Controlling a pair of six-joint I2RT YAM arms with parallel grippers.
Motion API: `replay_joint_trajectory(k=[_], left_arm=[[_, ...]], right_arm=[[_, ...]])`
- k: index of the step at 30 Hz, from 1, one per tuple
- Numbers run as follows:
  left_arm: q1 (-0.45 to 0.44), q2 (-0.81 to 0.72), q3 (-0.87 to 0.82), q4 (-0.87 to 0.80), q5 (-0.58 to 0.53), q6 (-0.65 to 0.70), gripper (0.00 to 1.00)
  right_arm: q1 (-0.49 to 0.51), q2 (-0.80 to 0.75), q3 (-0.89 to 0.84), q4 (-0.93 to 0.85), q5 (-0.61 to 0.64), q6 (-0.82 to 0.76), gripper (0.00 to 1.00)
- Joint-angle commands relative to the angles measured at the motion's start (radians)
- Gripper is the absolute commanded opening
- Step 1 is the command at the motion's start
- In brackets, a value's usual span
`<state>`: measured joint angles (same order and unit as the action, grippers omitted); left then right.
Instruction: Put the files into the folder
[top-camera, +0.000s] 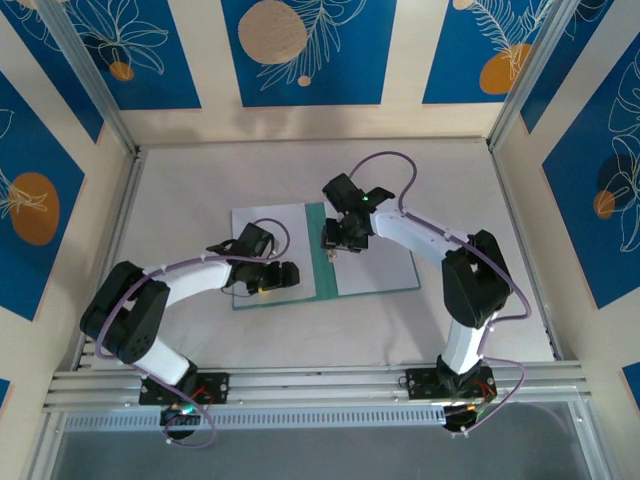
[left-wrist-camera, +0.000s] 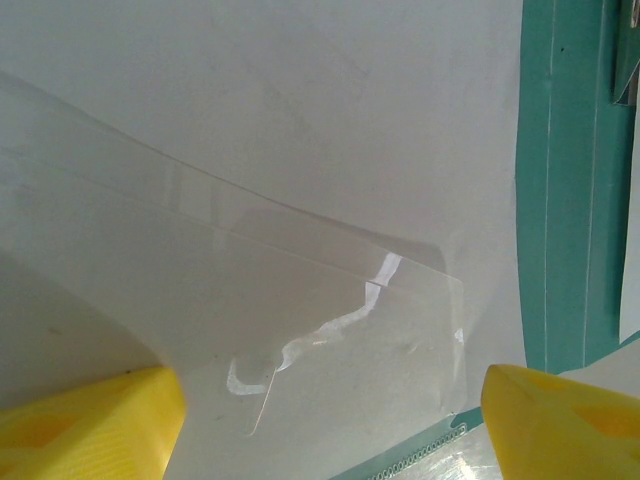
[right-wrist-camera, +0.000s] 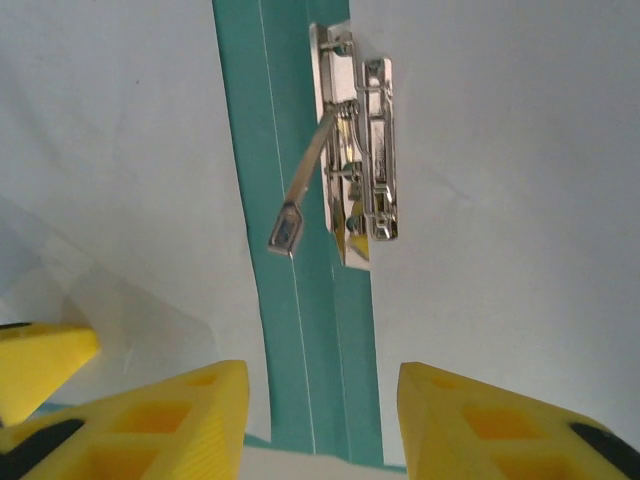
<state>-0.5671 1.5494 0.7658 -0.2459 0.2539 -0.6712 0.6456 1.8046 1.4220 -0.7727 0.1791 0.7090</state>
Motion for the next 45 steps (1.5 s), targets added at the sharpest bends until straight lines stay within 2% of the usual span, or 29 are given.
replay_joint_trajectory(k=[1,15,35,45], left_arm=[[0.006,0.027,-0.013,-0.084,0.004,0.020,0.80],[0.017,0.055,-0.016,-0.077,0.014,0.029,0.81],[0.022,0.055,-0.012,-0.088,0.022,0.038,0.81],[0.022,0.054,-0.011,-0.088,0.027,0.037,0.81]], right_arm=[[0.013,0.040,0.062,-0.044,0.018,0.007,0.41],[0.032,0.158,0.182,-0.120,0.047,0.030,0.37],[0.038,0.198,0.225,-0.143,0.051,0.026,0.25],[0.035,0.213,0.234,-0.147,0.048,0.025,0.24]])
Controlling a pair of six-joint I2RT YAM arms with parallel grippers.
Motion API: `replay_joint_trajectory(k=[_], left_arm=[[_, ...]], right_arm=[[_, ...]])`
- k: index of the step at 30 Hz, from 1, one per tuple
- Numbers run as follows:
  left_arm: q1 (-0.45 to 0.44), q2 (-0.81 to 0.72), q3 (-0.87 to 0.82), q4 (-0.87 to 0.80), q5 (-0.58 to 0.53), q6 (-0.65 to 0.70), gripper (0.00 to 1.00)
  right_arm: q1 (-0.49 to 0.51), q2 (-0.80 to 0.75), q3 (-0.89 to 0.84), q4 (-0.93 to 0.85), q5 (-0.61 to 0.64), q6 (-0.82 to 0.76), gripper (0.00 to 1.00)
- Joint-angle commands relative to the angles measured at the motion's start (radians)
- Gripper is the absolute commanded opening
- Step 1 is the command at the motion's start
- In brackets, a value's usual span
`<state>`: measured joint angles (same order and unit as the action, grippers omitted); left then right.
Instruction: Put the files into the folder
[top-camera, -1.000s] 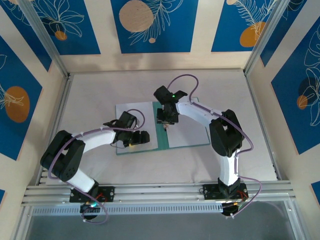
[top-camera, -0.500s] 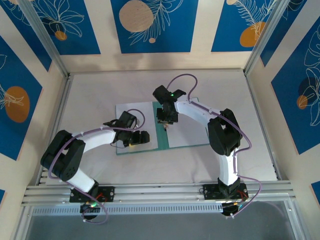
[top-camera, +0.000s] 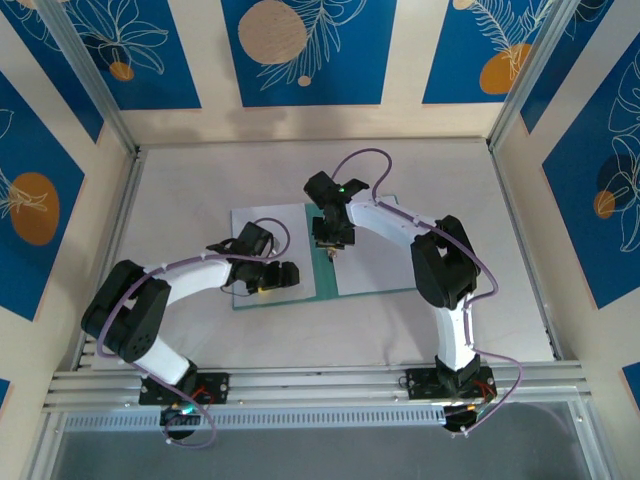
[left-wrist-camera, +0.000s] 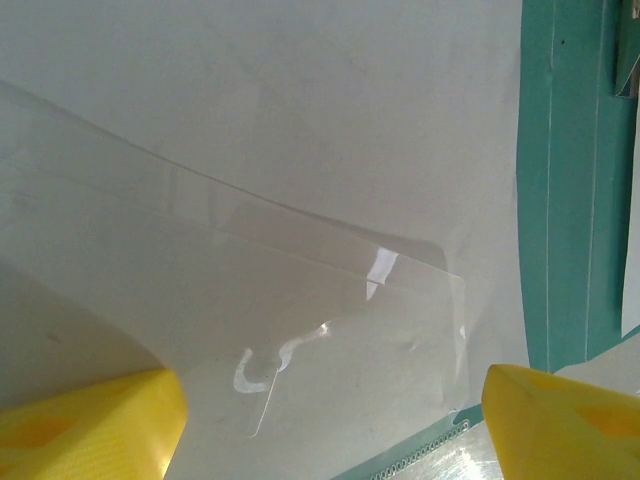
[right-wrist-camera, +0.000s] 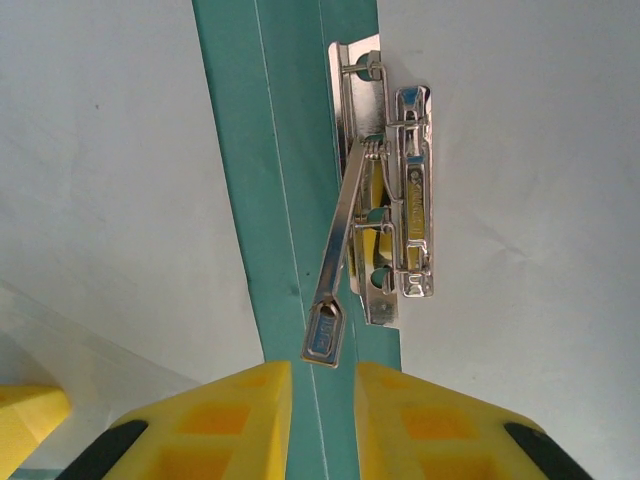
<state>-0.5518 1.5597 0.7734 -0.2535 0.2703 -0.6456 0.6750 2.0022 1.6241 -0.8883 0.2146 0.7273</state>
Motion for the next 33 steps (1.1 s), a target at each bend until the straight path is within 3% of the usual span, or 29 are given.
replay_joint_trajectory(k=[1,33], left_arm=[[0.006,0.043,-0.019,-0.082,0.010,0.012,0.81],[0.006,0.046,-0.005,-0.098,0.014,0.021,0.81]], right_arm=[[0.006,0.016,0.031,-0.030,0.012,0.004,0.23],[-0.006,0.022,0.042,-0.046,0.013,-0.008,0.16]])
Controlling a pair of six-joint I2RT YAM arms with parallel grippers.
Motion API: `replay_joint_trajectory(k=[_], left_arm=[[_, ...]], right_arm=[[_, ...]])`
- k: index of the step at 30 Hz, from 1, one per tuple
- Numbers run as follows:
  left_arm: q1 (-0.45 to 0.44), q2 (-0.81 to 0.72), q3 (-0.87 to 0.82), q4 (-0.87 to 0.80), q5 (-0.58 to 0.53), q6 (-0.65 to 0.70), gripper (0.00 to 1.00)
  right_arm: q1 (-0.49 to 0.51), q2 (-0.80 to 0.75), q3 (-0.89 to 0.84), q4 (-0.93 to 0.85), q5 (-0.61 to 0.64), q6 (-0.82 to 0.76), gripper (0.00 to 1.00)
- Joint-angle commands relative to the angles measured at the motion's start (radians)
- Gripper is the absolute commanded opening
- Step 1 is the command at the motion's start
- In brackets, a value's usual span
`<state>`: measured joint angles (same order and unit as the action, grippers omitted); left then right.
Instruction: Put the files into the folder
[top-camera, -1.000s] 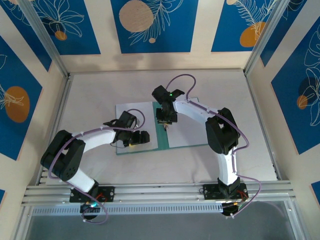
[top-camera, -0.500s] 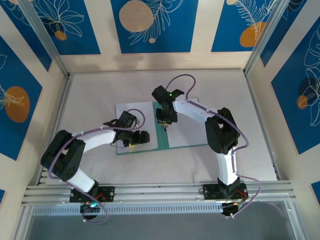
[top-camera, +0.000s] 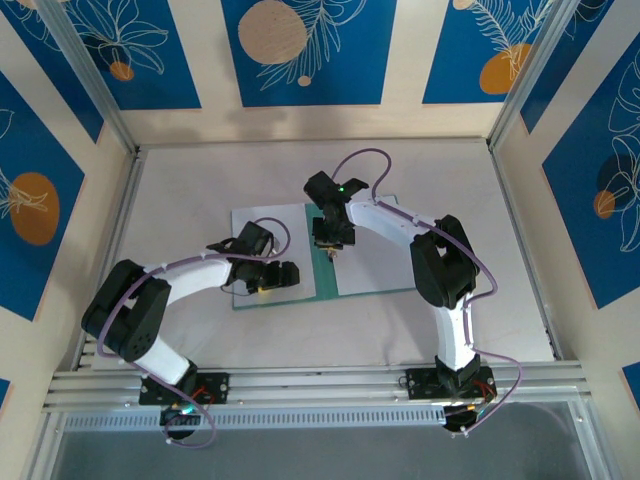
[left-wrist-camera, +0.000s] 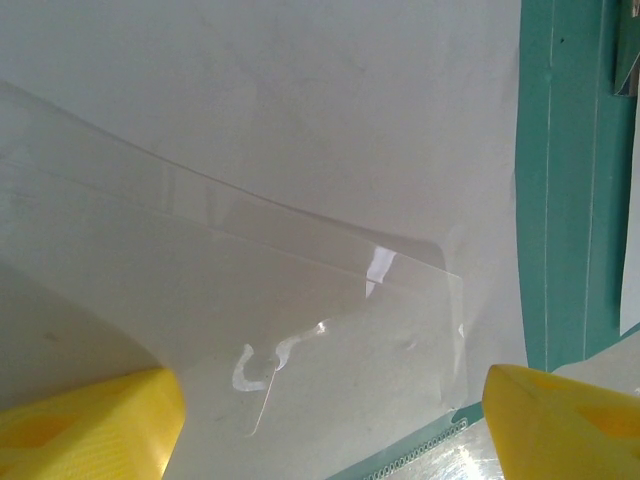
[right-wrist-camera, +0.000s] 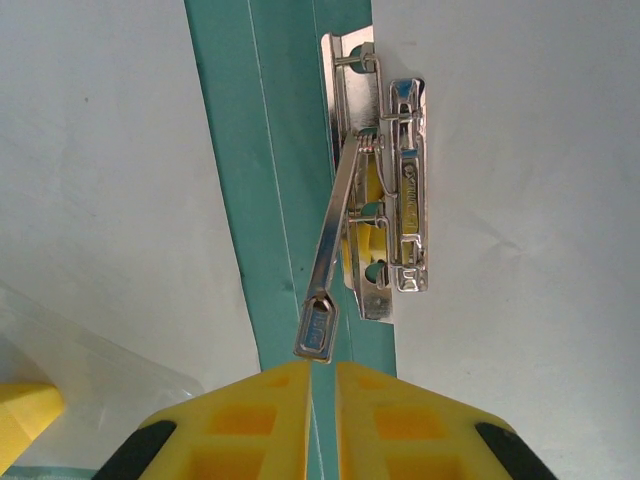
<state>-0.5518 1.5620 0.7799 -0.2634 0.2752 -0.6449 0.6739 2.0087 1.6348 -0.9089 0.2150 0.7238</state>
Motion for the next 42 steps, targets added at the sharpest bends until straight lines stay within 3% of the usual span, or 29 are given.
replay_joint_trajectory(k=[1,10,27,34,42], left_arm=[[0.006,0.045,-0.010,-0.089,0.009,0.021,0.81],[0.007,0.052,-0.001,-0.096,0.010,0.022,0.81],[0.006,0.049,-0.001,-0.102,0.009,0.025,0.81],[0.006,0.052,-0.002,-0.103,0.011,0.023,0.81],[0.007,0.056,-0.003,-0.102,0.013,0.023,0.81]], right_arm=[[-0.004,0.015,0.031,-0.025,0.011,-0.006,0.16],[-0.007,0.024,0.047,-0.028,0.003,-0.006,0.26],[-0.013,0.042,0.045,-0.022,-0.003,-0.005,0.19],[-0.016,0.042,0.057,-0.030,0.000,-0.007,0.26],[-0.017,0.044,0.059,-0.029,0.000,-0.007,0.25]])
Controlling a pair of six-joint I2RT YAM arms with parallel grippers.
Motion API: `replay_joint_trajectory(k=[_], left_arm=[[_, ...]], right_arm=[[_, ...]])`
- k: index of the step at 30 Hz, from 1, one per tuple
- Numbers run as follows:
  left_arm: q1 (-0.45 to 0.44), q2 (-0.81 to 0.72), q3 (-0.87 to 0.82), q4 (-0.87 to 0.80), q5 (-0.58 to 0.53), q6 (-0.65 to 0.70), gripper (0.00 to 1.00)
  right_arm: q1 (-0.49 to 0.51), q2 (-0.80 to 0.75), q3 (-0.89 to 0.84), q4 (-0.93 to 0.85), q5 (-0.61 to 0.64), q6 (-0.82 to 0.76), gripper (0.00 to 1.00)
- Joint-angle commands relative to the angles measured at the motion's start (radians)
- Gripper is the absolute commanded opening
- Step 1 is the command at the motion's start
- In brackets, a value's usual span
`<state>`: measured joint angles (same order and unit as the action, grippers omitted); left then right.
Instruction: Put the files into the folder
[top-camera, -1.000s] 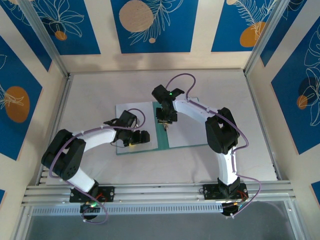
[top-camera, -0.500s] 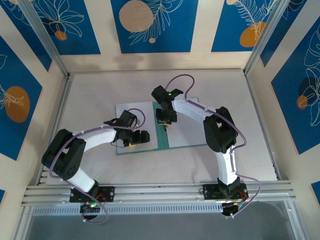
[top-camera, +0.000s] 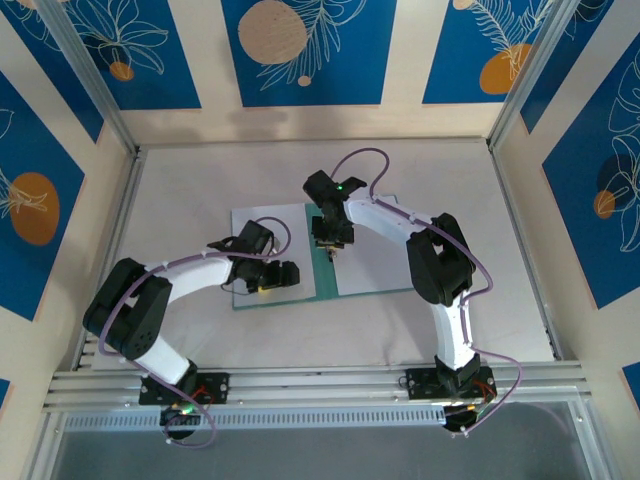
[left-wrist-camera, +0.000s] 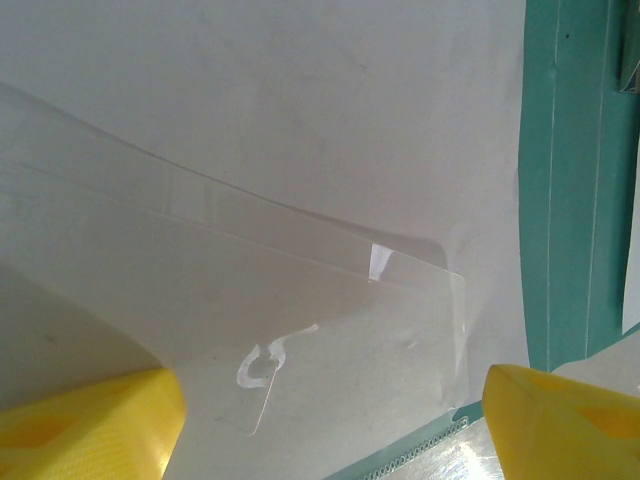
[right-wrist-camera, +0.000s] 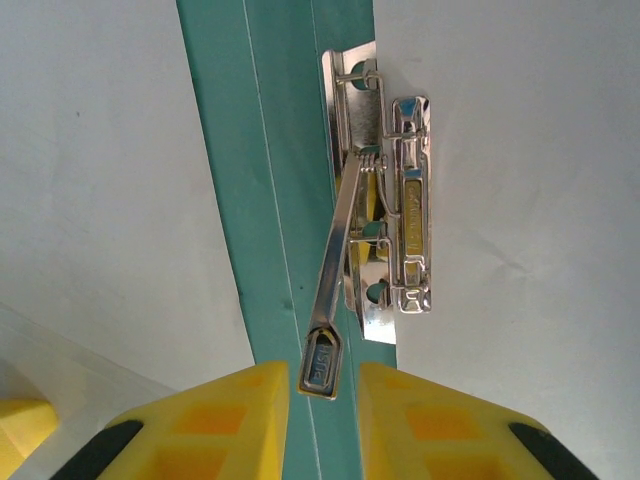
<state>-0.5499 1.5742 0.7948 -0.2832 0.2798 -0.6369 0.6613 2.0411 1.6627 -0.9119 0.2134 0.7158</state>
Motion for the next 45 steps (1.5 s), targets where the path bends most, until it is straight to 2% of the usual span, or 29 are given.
replay_joint_trajectory(k=[1,24,45], left_arm=[[0.005,0.044,-0.017,-0.082,0.009,0.015,0.81],[0.005,0.046,-0.009,-0.103,0.004,0.026,0.81],[0.005,0.061,0.001,-0.117,-0.005,0.032,0.81]], right_arm=[[-0.005,0.012,0.032,-0.025,-0.001,0.000,0.24],[-0.005,0.014,0.031,-0.053,0.023,-0.024,0.10],[-0.009,0.007,-0.017,-0.059,0.069,-0.049,0.07]])
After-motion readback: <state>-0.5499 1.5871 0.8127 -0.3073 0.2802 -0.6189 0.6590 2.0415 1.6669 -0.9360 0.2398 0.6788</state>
